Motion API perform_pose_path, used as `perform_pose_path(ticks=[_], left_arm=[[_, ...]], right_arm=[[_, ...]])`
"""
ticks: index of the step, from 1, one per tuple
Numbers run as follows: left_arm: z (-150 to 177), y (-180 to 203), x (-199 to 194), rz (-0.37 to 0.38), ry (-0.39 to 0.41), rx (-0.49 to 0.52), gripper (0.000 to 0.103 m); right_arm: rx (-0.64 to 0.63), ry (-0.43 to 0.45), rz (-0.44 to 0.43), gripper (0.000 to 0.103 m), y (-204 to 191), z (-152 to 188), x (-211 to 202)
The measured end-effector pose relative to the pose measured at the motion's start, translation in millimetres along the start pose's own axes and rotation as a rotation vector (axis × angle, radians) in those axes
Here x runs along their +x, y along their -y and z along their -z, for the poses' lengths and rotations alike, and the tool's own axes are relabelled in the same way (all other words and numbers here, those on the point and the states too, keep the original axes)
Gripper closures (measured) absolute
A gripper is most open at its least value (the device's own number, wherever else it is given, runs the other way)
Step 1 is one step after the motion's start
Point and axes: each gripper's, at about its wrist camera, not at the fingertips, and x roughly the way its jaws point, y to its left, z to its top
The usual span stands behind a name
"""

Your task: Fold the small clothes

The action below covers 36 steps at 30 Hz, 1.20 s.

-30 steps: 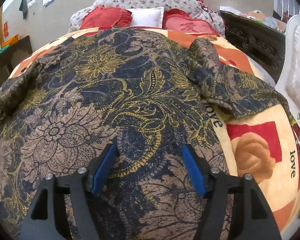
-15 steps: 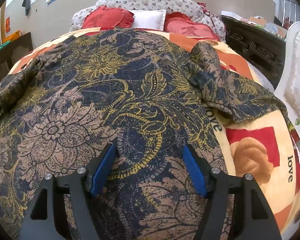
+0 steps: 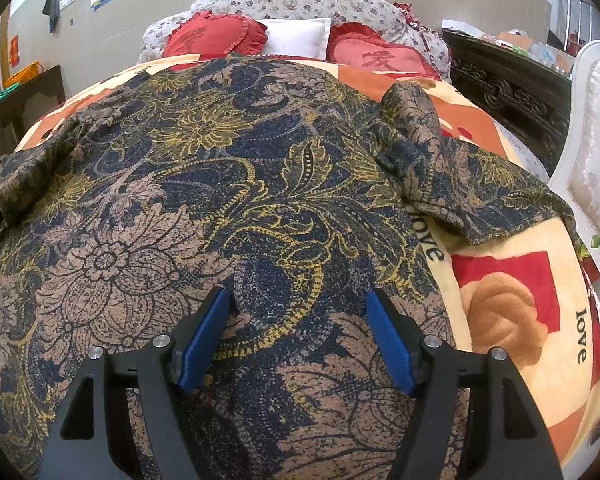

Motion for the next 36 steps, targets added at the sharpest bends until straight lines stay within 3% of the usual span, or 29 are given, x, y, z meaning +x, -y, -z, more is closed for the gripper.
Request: perform_pose_path(ticks=[6,8,10,12,16,18,21,25,27,29,33,36], left_arm=[[-37.7,-22.3,-96.5,-0.108,0.300,-0.079,0.096],[-48.9,-22.4,-120.0,-0.110,0.356,-0.107,0.096],[-54.0,-8.9,-128.2,-0.080,0.363,-0.088,0.096],[-51.5,19.7,-127.9,-0.024,0.354,-0.039,0.096],[-28.1,104.8,-109.9,0.188,0.283,0.068,0.097],[1.7,167.7,-91.1,0.312,0.218,0.153,0.096],[57.5,243.2,-55.3,0.390,0.113,0.279,0.096],[138.3,293.8,12.5,0.336,-0.078,0.417,0.091],[169.3,296.5,33.8,0.302,-0.154,0.457,0.079],[187.8,290.8,38.4,0.312,-0.206,0.467,0.059],[207.3,263.6,15.4,0.294,-0.172,0.514,0.044],[214.0,232.0,2.2,0.196,-0.101,0.556,0.042]], right_arm=[[0.000,0.000,0.001,0.030,0.4,0.0,-0.2],[-0.001,-0.001,0.003,0.029,1.1,0.2,-0.3],[0.000,-0.004,0.003,0.029,1.6,0.1,0.1],[0.003,-0.006,-0.001,0.028,1.6,0.0,0.2],[0.029,-0.020,-0.035,0.028,6.4,-0.3,1.9],[0.041,-0.026,-0.048,0.028,8.1,-0.3,2.5],[0.052,-0.044,-0.059,0.028,9.4,-1.5,2.3],[0.051,-0.100,-0.128,0.030,13.8,-21.9,-8.3],[0.040,-0.055,-0.151,0.030,13.2,-39.4,-20.8],[0.040,-0.027,-0.206,0.030,8.8,-59.7,-26.9],[0.066,-0.028,-0.408,0.030,-13.8,-91.7,-4.8],[0.119,-0.070,-0.576,0.030,-34.1,-102.5,34.7]])
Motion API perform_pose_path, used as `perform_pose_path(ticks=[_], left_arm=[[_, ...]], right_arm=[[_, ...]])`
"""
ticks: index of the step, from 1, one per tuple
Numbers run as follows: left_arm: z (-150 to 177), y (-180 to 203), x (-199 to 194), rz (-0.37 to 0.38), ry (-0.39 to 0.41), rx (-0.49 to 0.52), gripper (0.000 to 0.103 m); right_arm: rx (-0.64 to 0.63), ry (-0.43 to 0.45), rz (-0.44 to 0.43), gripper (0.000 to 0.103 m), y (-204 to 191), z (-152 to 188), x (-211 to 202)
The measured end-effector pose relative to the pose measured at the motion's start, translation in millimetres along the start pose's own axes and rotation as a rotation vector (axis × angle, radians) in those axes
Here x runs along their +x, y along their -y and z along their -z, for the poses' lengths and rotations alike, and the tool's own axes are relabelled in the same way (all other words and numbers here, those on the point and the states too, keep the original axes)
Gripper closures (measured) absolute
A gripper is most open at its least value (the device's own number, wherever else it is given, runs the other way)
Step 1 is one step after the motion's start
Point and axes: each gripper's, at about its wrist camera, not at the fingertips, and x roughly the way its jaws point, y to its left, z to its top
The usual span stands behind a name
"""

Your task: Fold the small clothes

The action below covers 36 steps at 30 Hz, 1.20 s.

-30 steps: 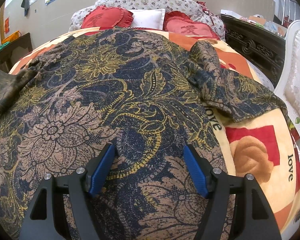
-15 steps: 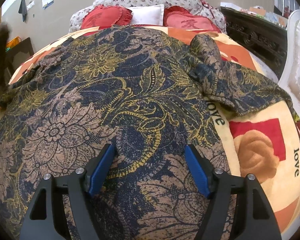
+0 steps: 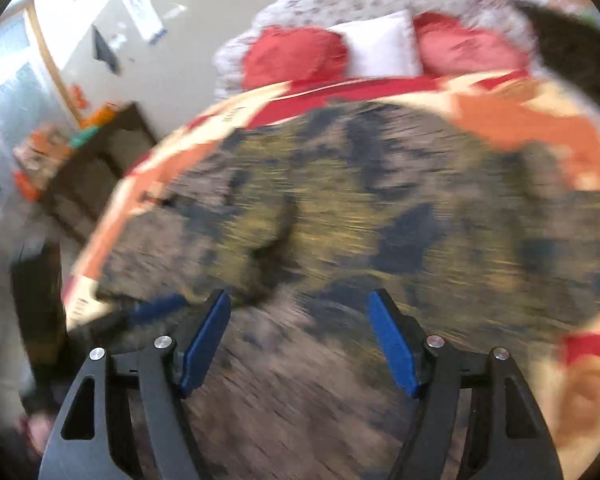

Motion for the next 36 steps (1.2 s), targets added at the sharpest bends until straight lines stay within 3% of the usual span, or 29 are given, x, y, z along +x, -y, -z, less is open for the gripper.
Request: perform_pose_path(ticks=[3,7,9,10,11,15,18,23,29,34,36], left_arm=[[19.2,-24.9,-9.0,-0.046,0.000,-0.071,0.042],[27.0,-49.3,-11.9,-0.113,0.024,-0.216,0.041],[30.1,-50.5,-10.6,-0.125,0.025,-0.220,0.041],[31.3,-47.3,-10.0,-0.135,0.024,-0.212,0.041],[31.6,-45.0,-9.7,-0.149,0.021,-0.201,0.041],[29.0,-43.6,-8.0,-0.166,0.019,-0.191,0.041],[28.7,-43.0,-6.3,-0.169,0.017,-0.188,0.041],[25.5,-41.2,-6.8,-0.175,0.015,-0.181,0.040],[24.0,-42.4,-6.5,-0.173,0.013,-0.183,0.040],[24.1,-41.8,-6.2,-0.175,0.012,-0.181,0.039],[24.2,-41.2,-5.5,-0.175,0.012,-0.179,0.038]], right_arm=[[0.090,-0.070,-0.072,0.031,8.3,-6.3,44.3],[0.146,-0.018,-0.109,0.031,6.1,-13.9,62.2],[0.150,-0.047,-0.170,0.049,0.7,-16.3,71.4],[0.144,-0.072,-0.181,0.076,-1.5,-14.8,74.9],[0.130,-0.081,-0.161,0.093,-3.3,-14.2,75.8],[0.093,-0.024,-0.050,0.097,13.7,-16.5,56.9],[0.159,0.012,0.051,0.097,60.2,-23.8,31.3],[0.169,0.041,0.121,0.098,117.2,-23.0,-16.1],[0.132,0.025,0.182,0.098,127.8,-14.5,-29.6],[0.186,0.095,0.252,0.098,133.2,-10.3,-53.1],[0.184,0.054,0.262,0.098,140.6,-6.2,-51.3]])
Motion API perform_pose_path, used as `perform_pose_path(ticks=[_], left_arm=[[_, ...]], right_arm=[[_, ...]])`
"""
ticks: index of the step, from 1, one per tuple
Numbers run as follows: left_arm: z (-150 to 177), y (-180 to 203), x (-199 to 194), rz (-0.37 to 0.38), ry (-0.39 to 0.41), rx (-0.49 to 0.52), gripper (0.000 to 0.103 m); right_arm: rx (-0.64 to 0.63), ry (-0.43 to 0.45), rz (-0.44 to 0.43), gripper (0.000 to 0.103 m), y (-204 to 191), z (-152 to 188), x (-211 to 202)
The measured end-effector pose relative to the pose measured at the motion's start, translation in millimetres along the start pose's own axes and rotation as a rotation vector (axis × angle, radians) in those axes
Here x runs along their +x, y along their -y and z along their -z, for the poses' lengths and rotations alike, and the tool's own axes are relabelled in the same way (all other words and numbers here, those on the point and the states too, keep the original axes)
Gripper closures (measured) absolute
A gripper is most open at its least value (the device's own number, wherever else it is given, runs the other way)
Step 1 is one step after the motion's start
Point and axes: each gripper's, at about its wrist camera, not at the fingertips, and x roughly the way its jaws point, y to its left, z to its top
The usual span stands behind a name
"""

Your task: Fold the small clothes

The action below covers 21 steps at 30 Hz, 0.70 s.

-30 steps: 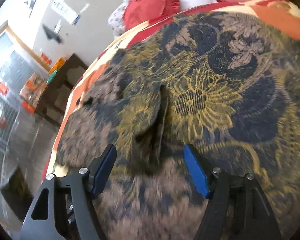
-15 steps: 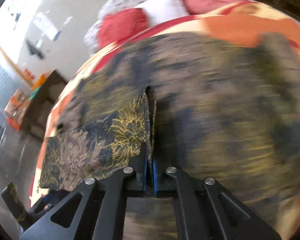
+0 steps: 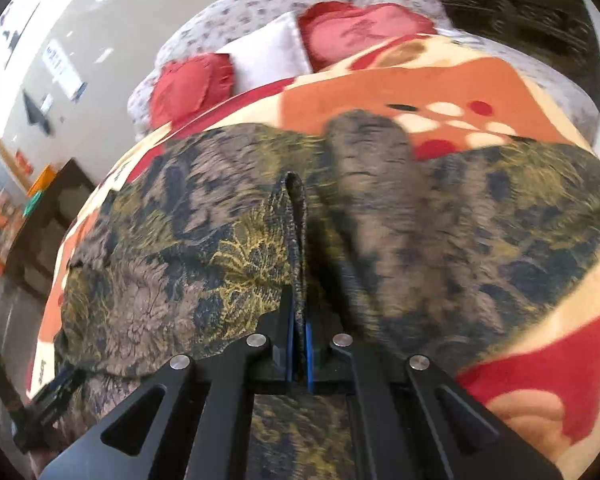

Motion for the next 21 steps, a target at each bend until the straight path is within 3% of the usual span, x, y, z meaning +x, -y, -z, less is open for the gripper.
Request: perform_pose_path(ticks=[3,5,7,9,12,14,15,16,17,19,21], left_arm=[[0.2,0.2,-0.9,0.001,0.002,-0.002,0.038],[-1.1,1.4,-2.9,-0.005,0.003,-0.001,0.038],[-7.9,0.7,-12.0,-0.017,0.026,-0.021,0.038],[-19.4,2.3,-28.3,0.001,0.104,-0.022,0.035],[-52.4,13.5,-34.8,0.008,0.193,0.002,0.016],[-74.3,21.2,-18.7,0.006,0.193,0.034,0.015],[-87.8,26.8,-0.7,-0.012,0.156,0.056,0.016],[-95.2,28.4,11.7,-0.015,0.129,0.062,0.025],[-103.3,29.7,29.3,-0.015,0.095,0.060,0.043],[-108.9,27.9,58.8,-0.024,0.021,0.042,0.061],[-100.3,19.6,89.0,-0.048,-0.053,0.003,0.064]], right_arm=[[-0.050,-0.079,0.004,0.098,-0.3,6.2,12.6],[-0.054,-0.070,0.012,0.096,1.2,5.3,7.7],[-0.039,-0.033,0.043,0.092,-0.7,-0.7,-7.3],[-0.055,0.050,0.044,0.091,-8.1,-4.8,-29.1],[-0.091,0.167,0.026,0.078,-25.2,-12.2,-53.5],[-0.123,0.188,0.030,0.076,-41.8,-17.5,-51.9],[-0.149,0.192,0.034,0.076,-51.6,-17.1,-50.6],[-0.187,0.187,0.048,0.076,-65.3,-20.3,-39.9],[-0.204,0.182,0.059,0.076,-70.5,-21.5,-33.8],[-0.232,0.137,0.087,0.076,-83.1,-24.5,-2.3],[-0.221,0.092,0.128,0.076,-79.6,-23.1,25.6]])
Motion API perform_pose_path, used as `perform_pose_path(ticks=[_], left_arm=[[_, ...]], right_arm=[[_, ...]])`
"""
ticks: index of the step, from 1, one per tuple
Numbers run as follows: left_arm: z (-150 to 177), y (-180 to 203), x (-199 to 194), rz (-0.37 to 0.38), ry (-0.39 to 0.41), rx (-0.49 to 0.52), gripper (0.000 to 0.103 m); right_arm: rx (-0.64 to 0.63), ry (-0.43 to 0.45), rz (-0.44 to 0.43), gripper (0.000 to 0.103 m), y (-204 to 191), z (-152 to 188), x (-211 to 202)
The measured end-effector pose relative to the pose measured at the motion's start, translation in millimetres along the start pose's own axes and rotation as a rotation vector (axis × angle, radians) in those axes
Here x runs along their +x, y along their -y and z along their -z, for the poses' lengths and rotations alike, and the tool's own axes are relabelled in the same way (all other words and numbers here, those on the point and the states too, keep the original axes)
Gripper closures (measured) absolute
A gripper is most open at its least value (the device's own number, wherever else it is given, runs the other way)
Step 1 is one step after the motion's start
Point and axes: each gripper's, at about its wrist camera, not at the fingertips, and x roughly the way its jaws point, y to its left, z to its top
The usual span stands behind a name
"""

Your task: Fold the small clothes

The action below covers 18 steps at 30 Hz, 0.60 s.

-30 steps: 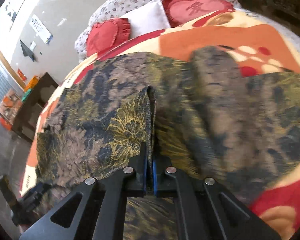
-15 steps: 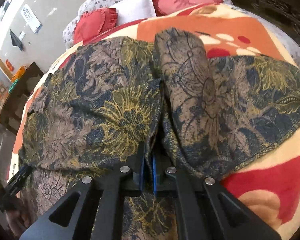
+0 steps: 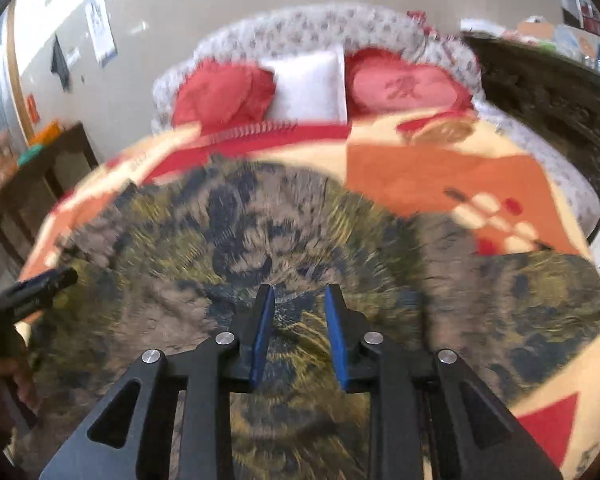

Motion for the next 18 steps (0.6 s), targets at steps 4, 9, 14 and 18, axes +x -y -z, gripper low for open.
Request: perform_pose_path(ticks=[4,9,14,18], left_arm=[[3.5,2.5,0.8,-0.015,0.046,0.013,0.064],[1.7,6.2,-5.6,-0.020,0.034,0.039,0.063],[16.8,6.2,-61.4,0.044,0.082,0.034,0.046],[49.9,14.9,-53.5,0.010,0.013,0.091,0.041]], right_arm=[[0.005,0.022,-0.002,0.075,9.2,18.9,18.5],[0.012,-0.004,-0.031,0.071,12.4,15.2,12.0],[-0.041,0.050,-0.036,0.069,-5.2,21.5,-42.5],[-0.135,-0.130,0.000,0.055,-20.6,53.9,-17.9]])
